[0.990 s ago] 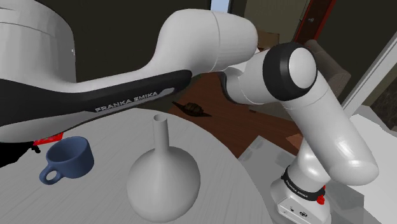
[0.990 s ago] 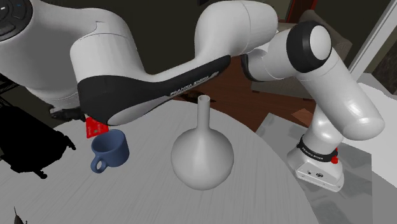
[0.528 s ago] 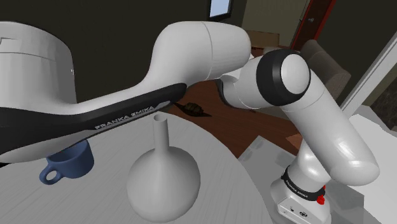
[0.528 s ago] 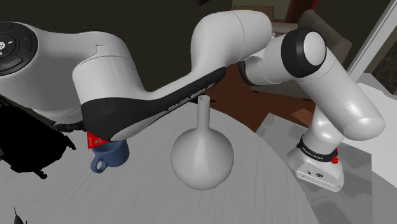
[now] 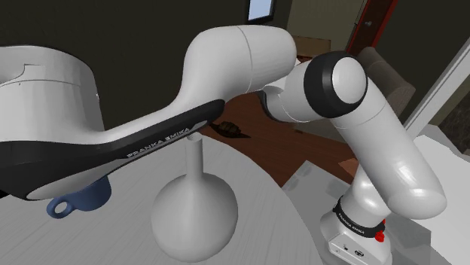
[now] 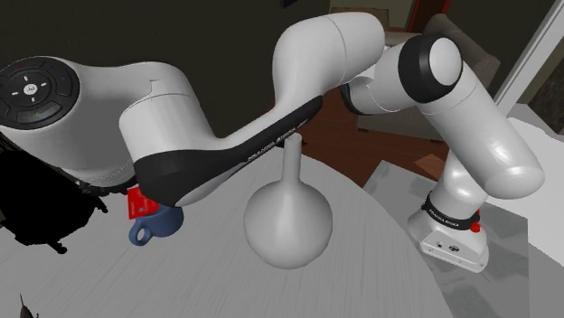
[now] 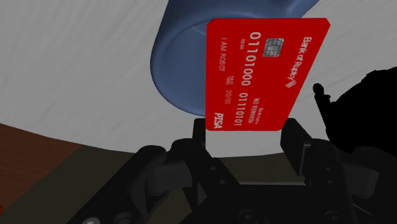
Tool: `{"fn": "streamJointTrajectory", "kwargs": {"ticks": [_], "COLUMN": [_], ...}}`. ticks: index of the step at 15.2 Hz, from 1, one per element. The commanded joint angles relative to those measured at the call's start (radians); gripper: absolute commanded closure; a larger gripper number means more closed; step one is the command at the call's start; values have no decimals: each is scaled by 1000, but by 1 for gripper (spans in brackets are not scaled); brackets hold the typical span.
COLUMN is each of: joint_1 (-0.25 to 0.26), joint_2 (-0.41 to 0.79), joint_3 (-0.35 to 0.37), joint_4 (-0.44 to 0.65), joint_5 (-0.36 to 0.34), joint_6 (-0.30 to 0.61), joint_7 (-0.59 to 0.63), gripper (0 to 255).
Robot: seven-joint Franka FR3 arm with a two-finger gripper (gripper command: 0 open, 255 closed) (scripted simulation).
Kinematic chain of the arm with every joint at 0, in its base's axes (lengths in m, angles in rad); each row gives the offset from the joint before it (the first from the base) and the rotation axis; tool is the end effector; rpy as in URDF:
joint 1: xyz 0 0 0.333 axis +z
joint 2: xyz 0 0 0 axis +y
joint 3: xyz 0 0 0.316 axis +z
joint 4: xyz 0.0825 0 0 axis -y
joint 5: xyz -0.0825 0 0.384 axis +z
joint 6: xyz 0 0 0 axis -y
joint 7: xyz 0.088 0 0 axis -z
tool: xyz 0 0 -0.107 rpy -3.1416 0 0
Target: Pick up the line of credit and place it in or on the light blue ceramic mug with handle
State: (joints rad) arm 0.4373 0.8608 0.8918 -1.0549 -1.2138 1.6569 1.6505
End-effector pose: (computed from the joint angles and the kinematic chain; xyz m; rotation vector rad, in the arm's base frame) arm 0.4957 0.5773 0.4387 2.8636 -0.5990 0.8566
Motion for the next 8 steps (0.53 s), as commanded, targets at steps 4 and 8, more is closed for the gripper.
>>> {"fn": "streamJointTrajectory", "kwargs": {"ticks": [4,8], "joint_1": [12,30], "joint_2": [22,26], "joint_3": [-36,-49], "joint_4": [-14,17], "joint_5": [-2,5], "joint_6": [16,9], "joint_7": [6,-9], "gripper": [255,0]}}
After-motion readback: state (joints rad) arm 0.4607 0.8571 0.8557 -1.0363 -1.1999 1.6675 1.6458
